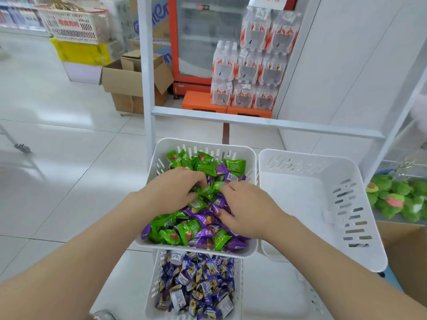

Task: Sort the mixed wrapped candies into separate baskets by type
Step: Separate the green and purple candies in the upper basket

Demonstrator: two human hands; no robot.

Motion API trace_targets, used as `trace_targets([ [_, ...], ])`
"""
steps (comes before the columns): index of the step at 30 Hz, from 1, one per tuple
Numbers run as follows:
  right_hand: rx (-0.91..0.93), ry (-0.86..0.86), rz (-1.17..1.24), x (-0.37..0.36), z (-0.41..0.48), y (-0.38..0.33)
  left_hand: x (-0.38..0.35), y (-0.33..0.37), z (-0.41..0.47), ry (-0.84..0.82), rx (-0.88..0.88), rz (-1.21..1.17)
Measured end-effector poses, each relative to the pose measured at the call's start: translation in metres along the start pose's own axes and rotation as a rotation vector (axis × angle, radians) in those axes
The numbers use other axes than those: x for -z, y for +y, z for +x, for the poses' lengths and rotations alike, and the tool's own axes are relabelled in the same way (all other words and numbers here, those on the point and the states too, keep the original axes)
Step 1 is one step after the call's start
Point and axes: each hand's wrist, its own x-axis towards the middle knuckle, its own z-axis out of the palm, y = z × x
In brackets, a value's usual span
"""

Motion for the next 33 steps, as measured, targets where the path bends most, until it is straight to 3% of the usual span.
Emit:
trace_targets([
  [5,-0.147,0.151,0.151,0.001,0.02,0.002,0.004,0.0,-0.011,0.063,0.038,0.097],
  [10,-0.176,-0.008,0.21,0.001,0.039,-0.004,0.007,-0.004,-0.013,0.119,0.198,0.088],
  [14,-0.257,0.099,0.187,-0.006,0.053,0.003,-0.004,0.004,-0.013,-0.034,0.245,0.139],
  [19,-0.333,0.412,0.617,0.002,0.057,0.011,-0.028,0.029,-0.013,-0.266,0.267,-0.006],
  [22,-0.225,0.365,0.501,0.0,0.057,0.015,-0.02,0.034,-0.012,-0.375,0.173,-0.112],
  [24,-0.241,0.294,0.321,-0.002,0.058,0.016,-0.01,0.029,-0.013,-0.297,0.185,-0.141],
  [26,-0.279,0.278,0.19,0.001,0.059,0.014,0.0,0.024,-0.018,-0.076,0.278,-0.139],
  [28,-0.192,0.305,0.192,0.002,0.063,0.008,0.0,0.017,-0.02,0.148,0.359,-0.1],
  [30,-0.082,0.319,0.3,-0.001,0.068,0.0,-0.002,0.009,-0.014,0.168,0.389,-0.125],
  [33,-0.102,0.246,0.421,-0.01,0.077,-0.011,-0.004,-0.006,0.001,0.002,0.478,-0.315],
])
